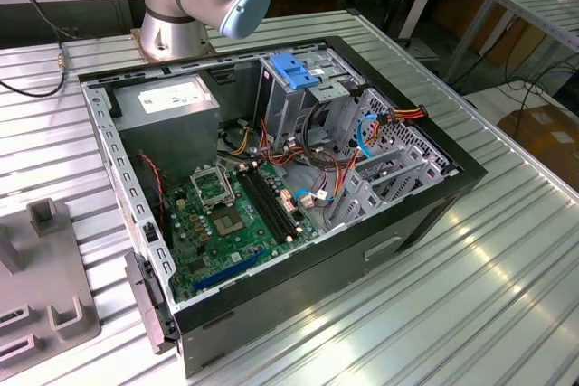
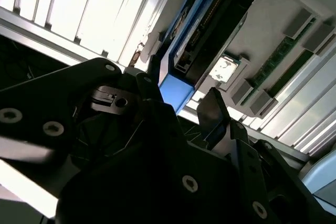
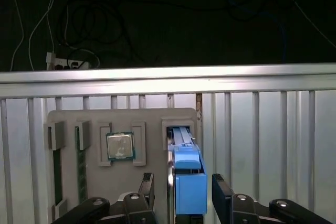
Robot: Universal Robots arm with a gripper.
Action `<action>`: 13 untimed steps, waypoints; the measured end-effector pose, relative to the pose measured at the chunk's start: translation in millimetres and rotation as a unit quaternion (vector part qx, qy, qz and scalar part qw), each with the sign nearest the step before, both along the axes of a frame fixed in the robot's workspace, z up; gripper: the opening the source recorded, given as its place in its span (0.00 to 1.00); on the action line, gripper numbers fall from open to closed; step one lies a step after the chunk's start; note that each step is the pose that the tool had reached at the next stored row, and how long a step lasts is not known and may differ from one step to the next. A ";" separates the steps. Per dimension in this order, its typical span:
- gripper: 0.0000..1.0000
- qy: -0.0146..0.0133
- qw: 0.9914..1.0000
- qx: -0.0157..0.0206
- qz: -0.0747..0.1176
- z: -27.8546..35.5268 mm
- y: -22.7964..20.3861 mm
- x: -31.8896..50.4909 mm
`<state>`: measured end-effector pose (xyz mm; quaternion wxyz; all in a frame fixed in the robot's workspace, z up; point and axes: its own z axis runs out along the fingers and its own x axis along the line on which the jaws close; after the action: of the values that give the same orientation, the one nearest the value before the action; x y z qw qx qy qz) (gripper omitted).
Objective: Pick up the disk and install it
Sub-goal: 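Pick up the disk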
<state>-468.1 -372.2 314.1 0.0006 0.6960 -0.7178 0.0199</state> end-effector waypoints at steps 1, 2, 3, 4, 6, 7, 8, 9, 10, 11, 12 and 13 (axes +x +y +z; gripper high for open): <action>0.56 0.006 1.000 0.000 0.000 -9.1 0.0 -0.2; 0.56 0.006 1.000 0.000 0.000 -16.8 1.8 -0.1; 0.47 0.006 1.000 0.000 0.000 -17.5 2.2 -0.2; 0.47 0.006 1.000 0.000 0.000 -18.1 3.7 -0.2; 0.47 0.006 1.000 0.000 0.000 -18.3 3.7 -0.2; 0.47 0.006 1.000 0.000 0.000 -18.5 3.5 -0.2; 0.47 0.006 1.000 0.000 0.000 -18.4 3.0 -0.2; 0.47 0.006 1.000 0.000 0.000 -18.6 2.3 -0.2; 0.47 0.006 1.000 0.000 0.000 -18.5 2.1 -0.3; 0.47 0.006 1.000 0.000 0.000 -18.6 2.1 -0.3; 0.47 0.006 1.000 0.000 0.000 -18.6 2.1 -0.3; 0.47 0.006 1.000 0.000 0.000 -18.6 2.1 -0.2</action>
<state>-468.4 -370.1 295.5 0.0048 0.6961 -0.7178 0.0152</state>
